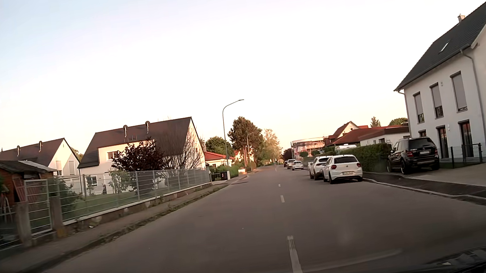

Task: Follow the waypoints while adhering to traffic rules and regulations

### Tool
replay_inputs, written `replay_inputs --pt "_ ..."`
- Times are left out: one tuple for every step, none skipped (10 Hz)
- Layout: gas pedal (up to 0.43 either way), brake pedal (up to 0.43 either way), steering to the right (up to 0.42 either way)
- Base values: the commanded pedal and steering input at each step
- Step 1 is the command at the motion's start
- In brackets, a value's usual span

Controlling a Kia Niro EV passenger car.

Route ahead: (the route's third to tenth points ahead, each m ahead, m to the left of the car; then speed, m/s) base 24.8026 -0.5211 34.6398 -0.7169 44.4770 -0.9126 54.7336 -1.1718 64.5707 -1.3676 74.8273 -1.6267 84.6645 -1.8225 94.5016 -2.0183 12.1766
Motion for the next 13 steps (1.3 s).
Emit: replay_inputs --pt "0.209 0.012 0.006" --pt "0.209 0.018 0.005" --pt "0.209 0.018 0.005" --pt "0.209 0.018 0.005" --pt "0.209 0.018 0.005" --pt "0.209 0.018 0.007" --pt "0.209 0.018 0.008" --pt "0.209 0.018 0.008" --pt "0.209 0.018 0.007" --pt "0.209 0.018 0.006" --pt "0.209 0.018 0.005" --pt "0.209 0.012 0.005" --pt "0.209 0.012 0.004"
